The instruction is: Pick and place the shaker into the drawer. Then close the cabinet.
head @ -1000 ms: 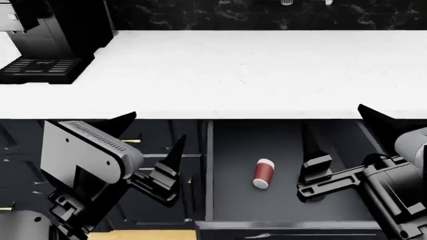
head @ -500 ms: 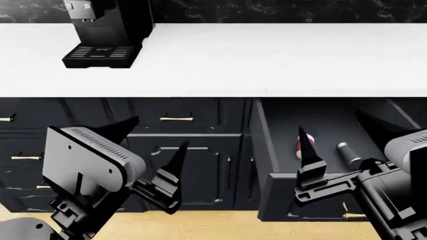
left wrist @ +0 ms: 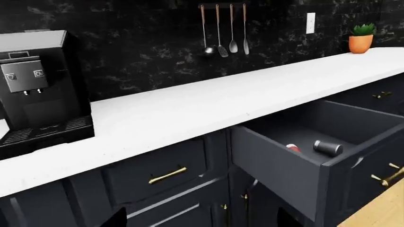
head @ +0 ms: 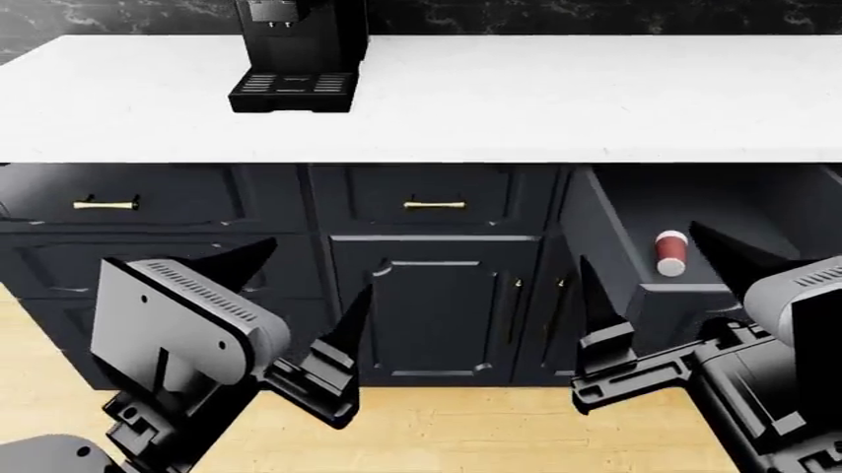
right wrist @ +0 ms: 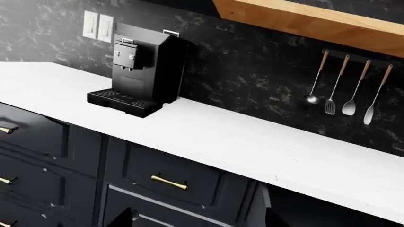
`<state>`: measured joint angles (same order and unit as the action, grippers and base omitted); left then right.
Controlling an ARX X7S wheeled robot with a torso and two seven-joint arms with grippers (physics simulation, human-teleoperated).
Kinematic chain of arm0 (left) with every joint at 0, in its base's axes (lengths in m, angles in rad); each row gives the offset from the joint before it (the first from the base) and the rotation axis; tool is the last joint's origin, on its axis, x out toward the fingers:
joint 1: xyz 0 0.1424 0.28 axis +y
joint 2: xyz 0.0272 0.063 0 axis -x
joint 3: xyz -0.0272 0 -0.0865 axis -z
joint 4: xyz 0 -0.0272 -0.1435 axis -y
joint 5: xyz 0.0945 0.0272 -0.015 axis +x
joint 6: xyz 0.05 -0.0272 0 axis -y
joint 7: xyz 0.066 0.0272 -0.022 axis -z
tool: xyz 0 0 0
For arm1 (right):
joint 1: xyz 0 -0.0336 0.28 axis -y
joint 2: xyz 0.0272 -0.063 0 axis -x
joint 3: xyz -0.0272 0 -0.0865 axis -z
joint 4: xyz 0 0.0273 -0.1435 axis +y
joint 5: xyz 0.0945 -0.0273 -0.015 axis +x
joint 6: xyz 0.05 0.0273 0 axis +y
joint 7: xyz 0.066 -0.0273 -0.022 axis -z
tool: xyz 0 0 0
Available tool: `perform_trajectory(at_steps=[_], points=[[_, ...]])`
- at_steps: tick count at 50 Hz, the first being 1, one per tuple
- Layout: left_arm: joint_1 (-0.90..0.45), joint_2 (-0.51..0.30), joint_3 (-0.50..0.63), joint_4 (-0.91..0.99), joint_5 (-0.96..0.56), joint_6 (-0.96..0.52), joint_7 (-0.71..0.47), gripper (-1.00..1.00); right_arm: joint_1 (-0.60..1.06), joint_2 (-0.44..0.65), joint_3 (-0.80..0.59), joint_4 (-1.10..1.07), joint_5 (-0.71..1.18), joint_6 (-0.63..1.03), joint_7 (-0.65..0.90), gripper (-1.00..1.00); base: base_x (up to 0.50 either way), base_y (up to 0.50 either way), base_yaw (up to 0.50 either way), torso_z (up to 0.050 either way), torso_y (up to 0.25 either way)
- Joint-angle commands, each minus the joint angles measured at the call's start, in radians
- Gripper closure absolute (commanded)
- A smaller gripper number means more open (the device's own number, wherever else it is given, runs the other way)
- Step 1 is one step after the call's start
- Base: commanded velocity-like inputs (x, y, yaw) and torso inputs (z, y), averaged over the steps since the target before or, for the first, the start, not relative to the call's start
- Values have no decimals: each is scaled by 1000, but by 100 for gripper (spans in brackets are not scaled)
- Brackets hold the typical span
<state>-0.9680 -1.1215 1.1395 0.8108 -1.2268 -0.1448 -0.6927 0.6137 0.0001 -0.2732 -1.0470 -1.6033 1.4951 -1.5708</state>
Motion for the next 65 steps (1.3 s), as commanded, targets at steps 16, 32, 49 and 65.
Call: perform_trajectory(at_steps=[16,32,49,65], points=[[251,367,47,-557,350,214,-134,-100,-78,2,190,260,799,-261,825,-100,0,0,0,0,0],[319,605,-10,-1110,436,400,-81,-100,-116,8,311,902,1585,-806,1257,-100,0,0,0,0,0],[317,793,-25,-1542,464,474,11,-100,-192,18,323,1570,1804,-1369,1325,-100,0,0,0,0,0],[265,923,-53,-1781,452,437,13,-100,-203,22,279,1768,1926,-1576,1361,-100,0,0,0,0,0]])
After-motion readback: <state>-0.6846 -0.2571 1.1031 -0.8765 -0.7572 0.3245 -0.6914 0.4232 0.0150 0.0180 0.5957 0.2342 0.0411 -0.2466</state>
